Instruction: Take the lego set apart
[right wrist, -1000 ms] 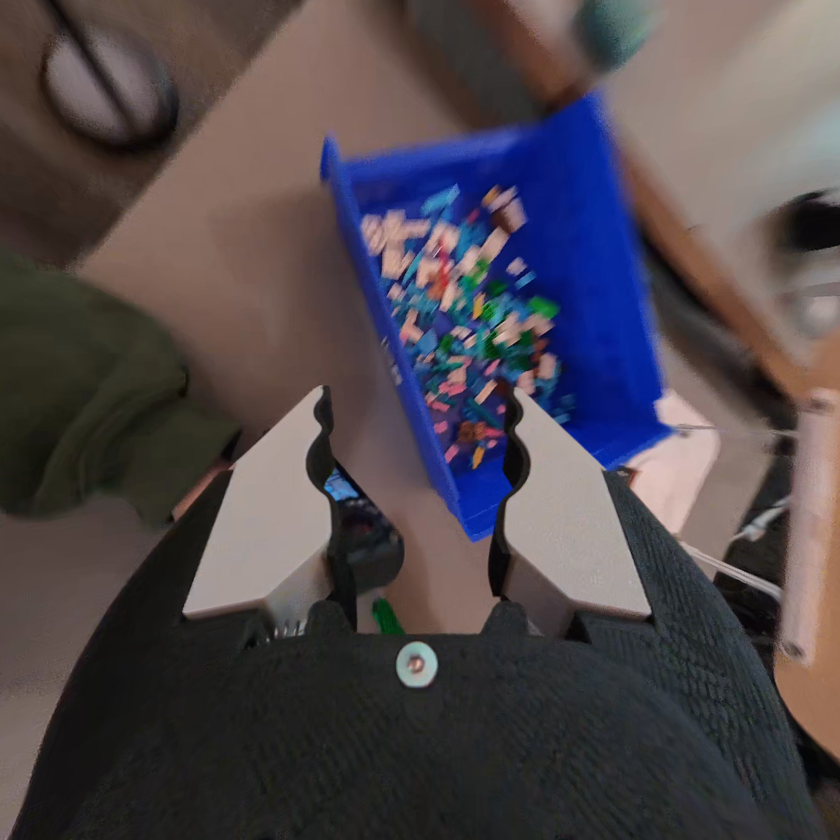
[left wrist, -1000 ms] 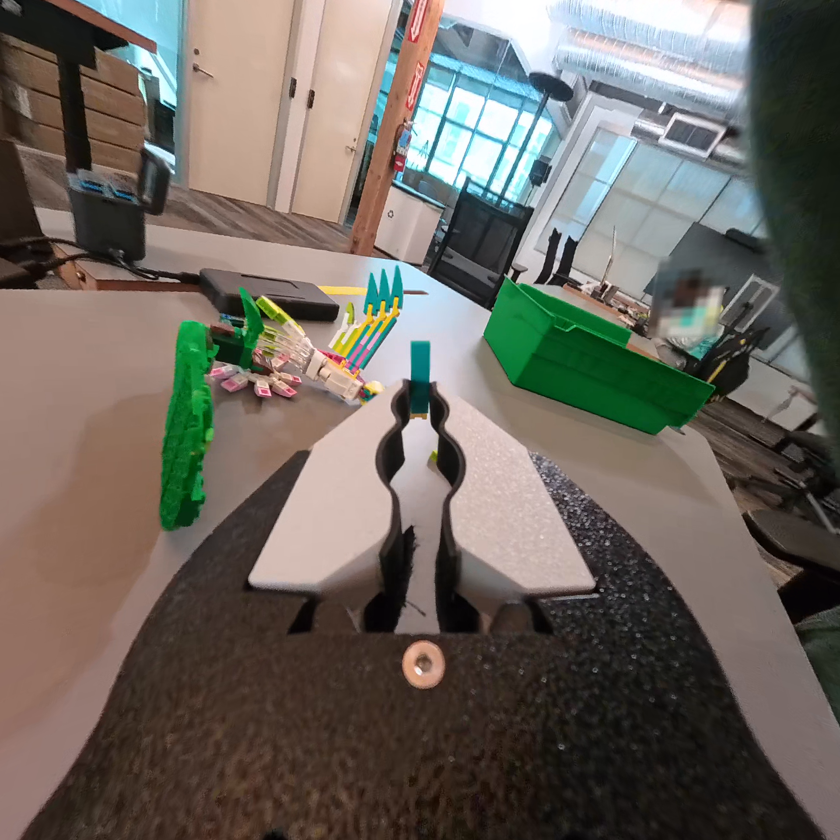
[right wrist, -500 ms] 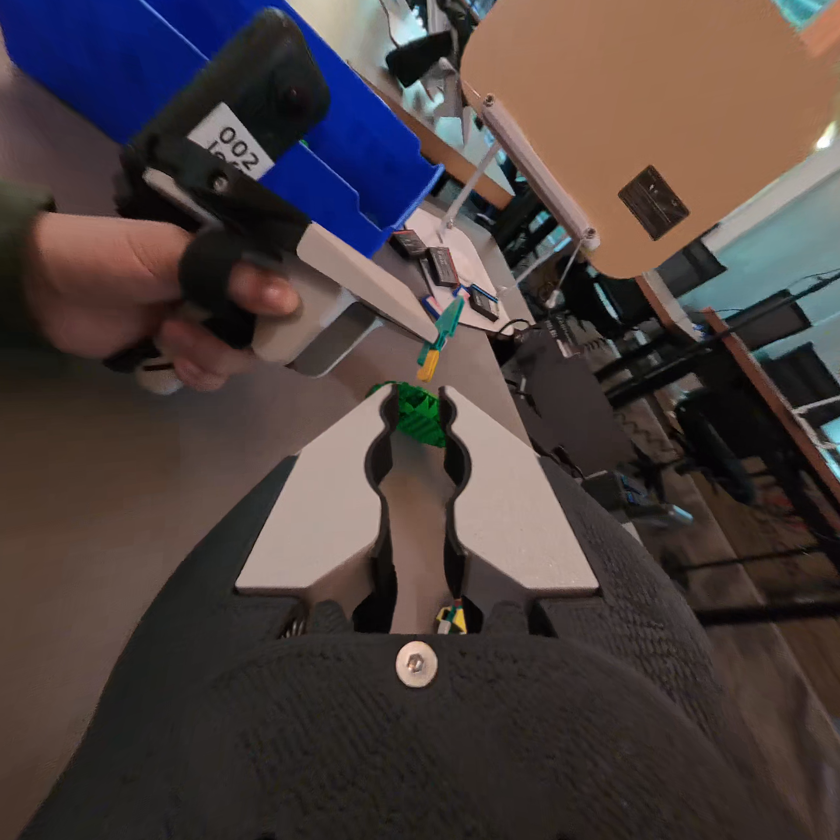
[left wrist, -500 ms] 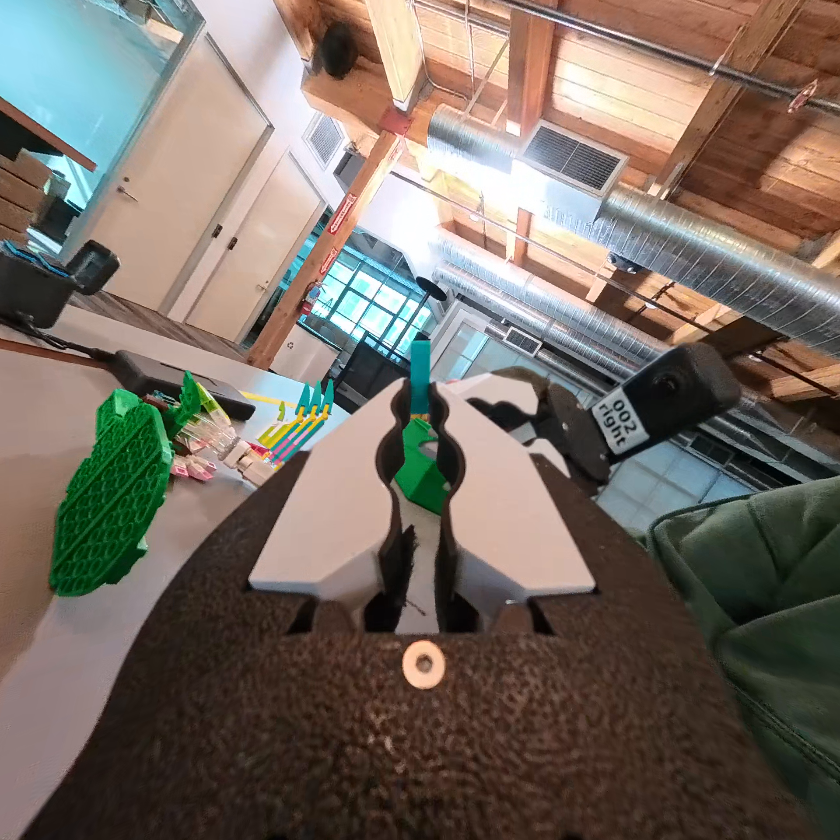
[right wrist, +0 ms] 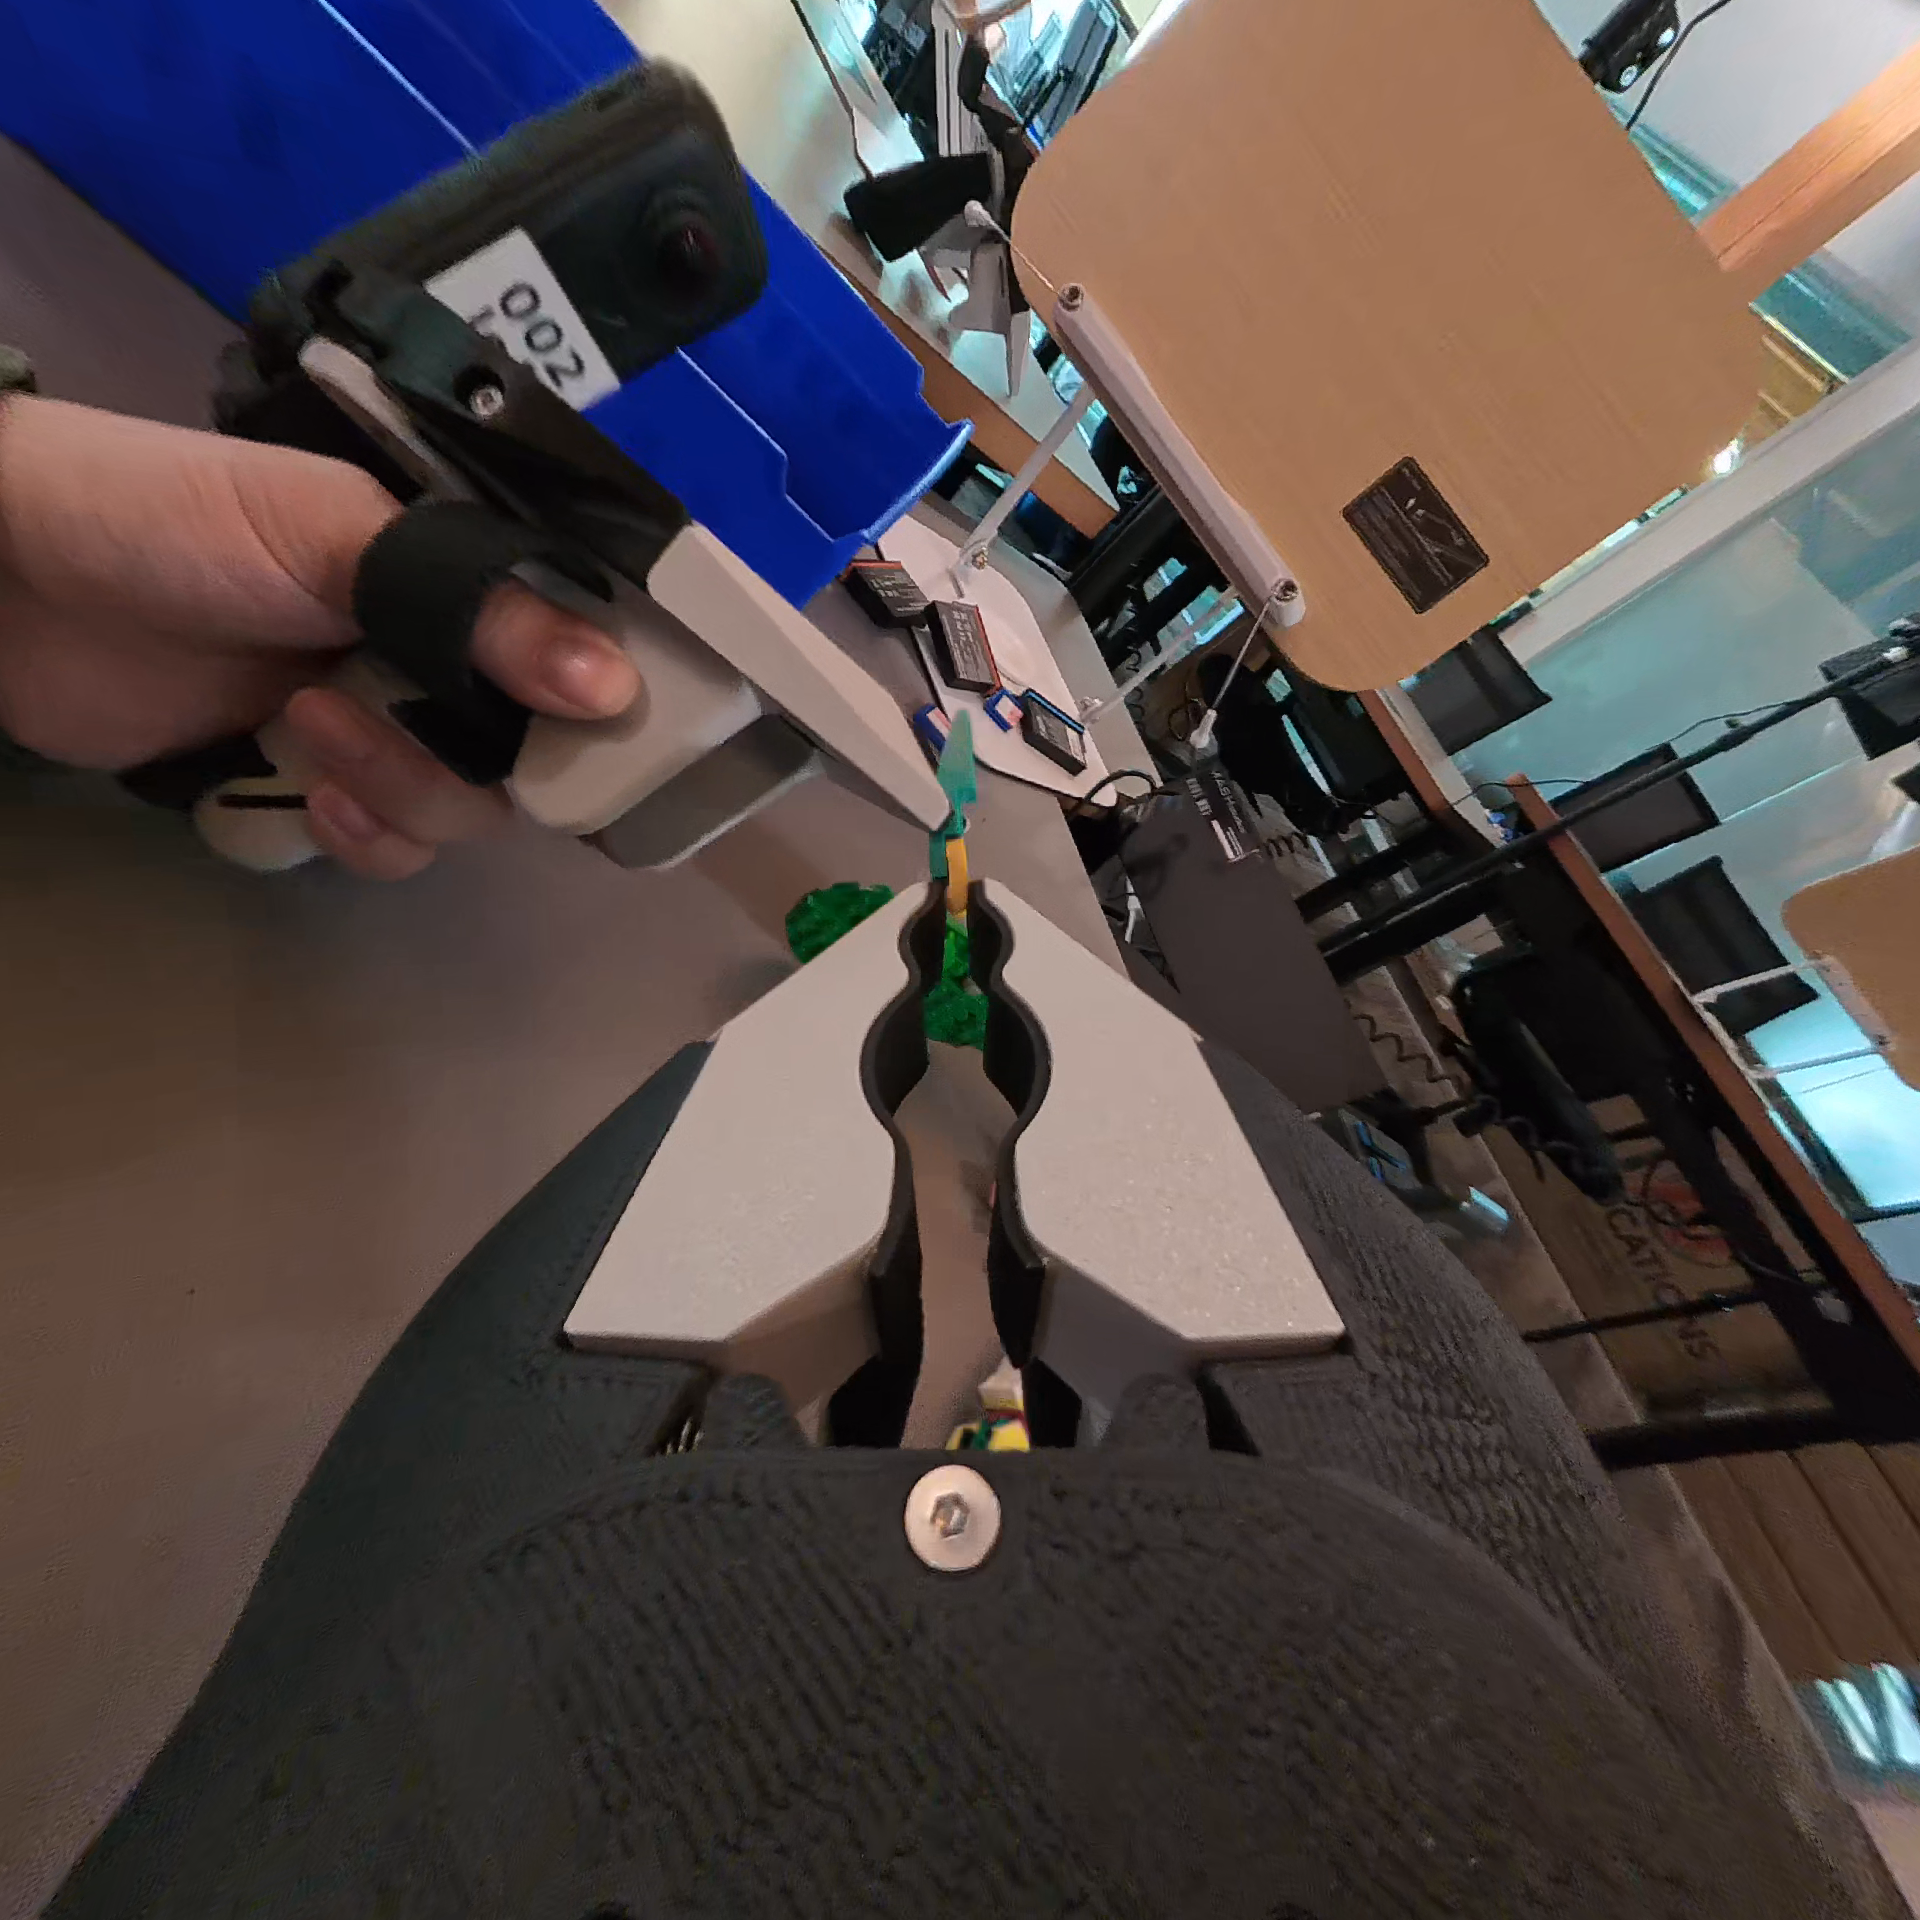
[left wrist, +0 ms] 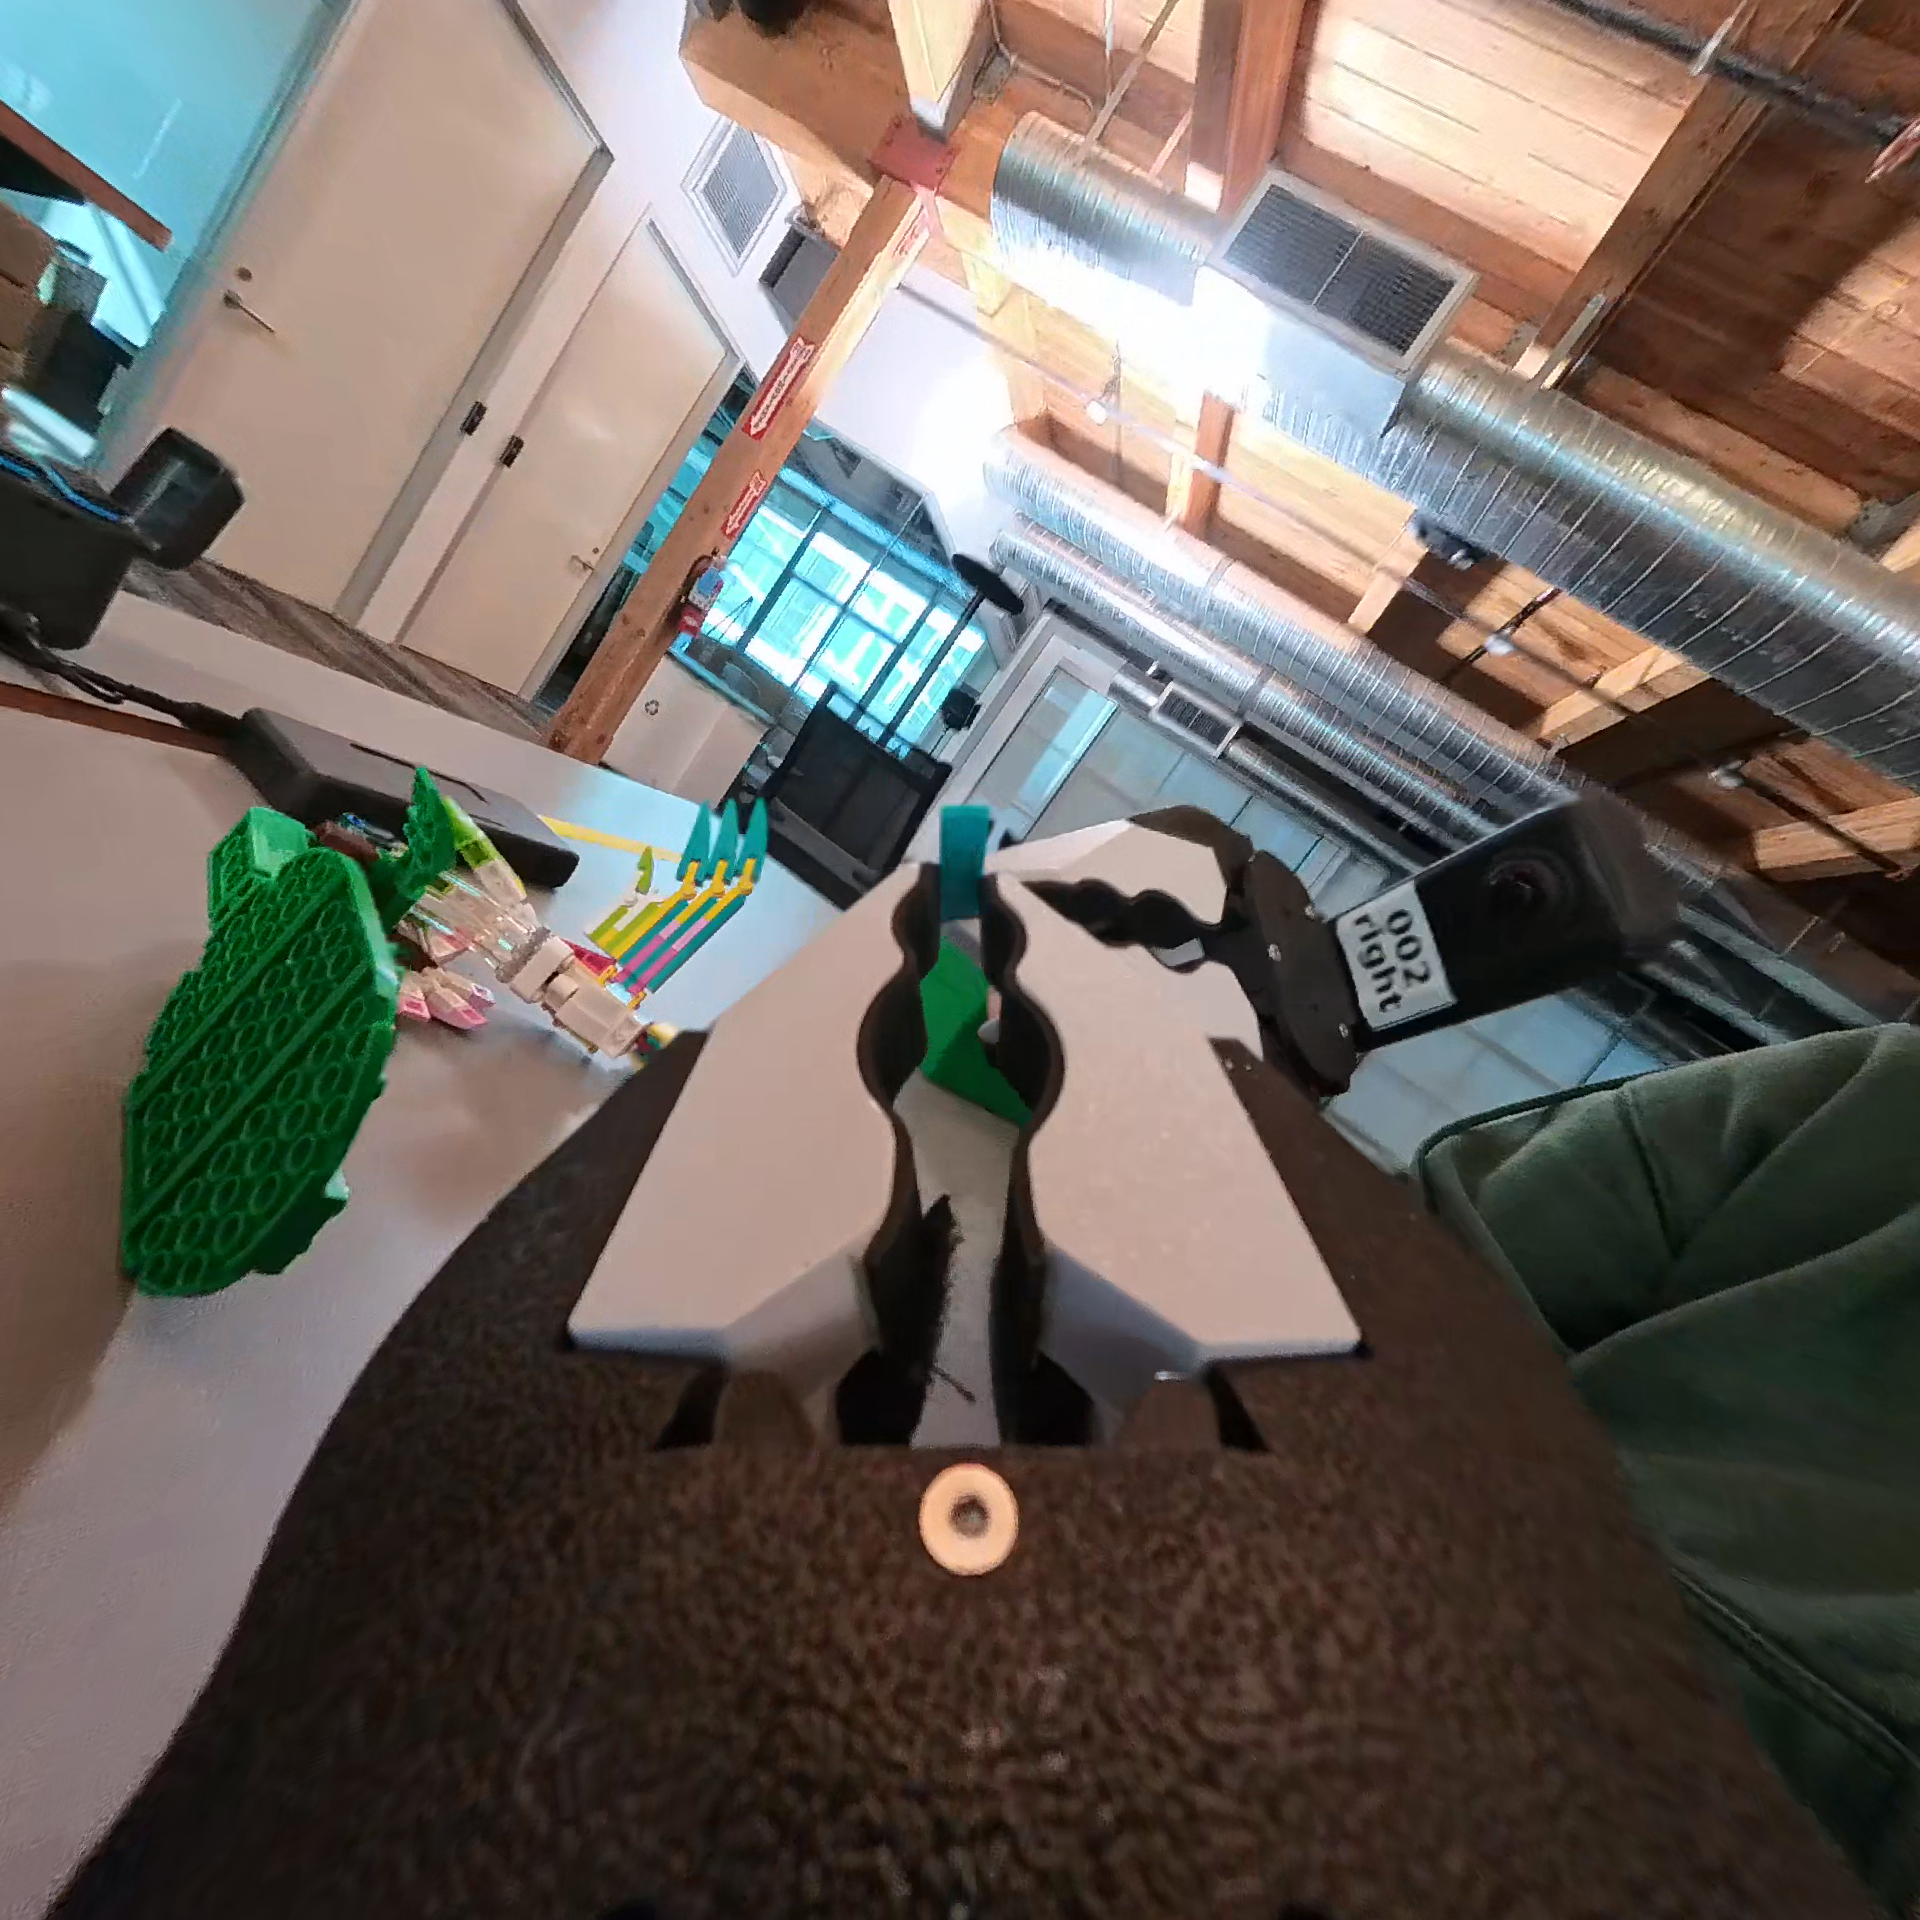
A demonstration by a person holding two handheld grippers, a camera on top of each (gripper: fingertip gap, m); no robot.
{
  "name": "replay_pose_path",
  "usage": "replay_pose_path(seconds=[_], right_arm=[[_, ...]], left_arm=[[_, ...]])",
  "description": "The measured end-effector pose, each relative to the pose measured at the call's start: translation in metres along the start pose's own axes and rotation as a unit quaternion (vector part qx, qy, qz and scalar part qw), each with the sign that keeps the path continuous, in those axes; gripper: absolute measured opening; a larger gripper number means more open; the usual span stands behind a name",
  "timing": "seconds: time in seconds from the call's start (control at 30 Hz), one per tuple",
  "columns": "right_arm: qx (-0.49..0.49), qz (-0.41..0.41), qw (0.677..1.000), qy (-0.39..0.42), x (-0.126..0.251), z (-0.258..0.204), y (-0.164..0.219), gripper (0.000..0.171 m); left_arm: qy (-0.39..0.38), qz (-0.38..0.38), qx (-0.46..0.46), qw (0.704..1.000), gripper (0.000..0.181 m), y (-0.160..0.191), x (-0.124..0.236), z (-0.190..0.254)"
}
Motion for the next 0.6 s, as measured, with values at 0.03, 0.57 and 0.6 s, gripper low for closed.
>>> replay_pose_path(seconds=[0.03,0.57,0.6], right_arm=[[0.004,-0.003,1.0,0.006,0.0001,0.001,0.0012,0.001],[0.146,0.021,0.98,0.135,0.0069,0.0048,0.002,0.001],[0.166,0.021,0.974,0.151,0.0081,0.0065,0.0033,0.001]], left_arm=[[-0.012,-0.008,-0.006,1.0,0.006,0.0011,-0.0005,-0.0005],[-0.033,-0.019,-0.017,0.999,0.016,0.0029,-0.0008,0.0048],[-0.006,-0.006,0.0,1.0,0.03,0.0,0.0015,0.0089]])
Point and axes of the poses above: each gripper's, where its closed fingertips meet, x back along the fingers, y out of its underside, z = x × y across the jaws, the point moved 1 cm from there along x, back along the fingers, and after that the axes turned 12 degrees about -z, right-handed, at the moved point
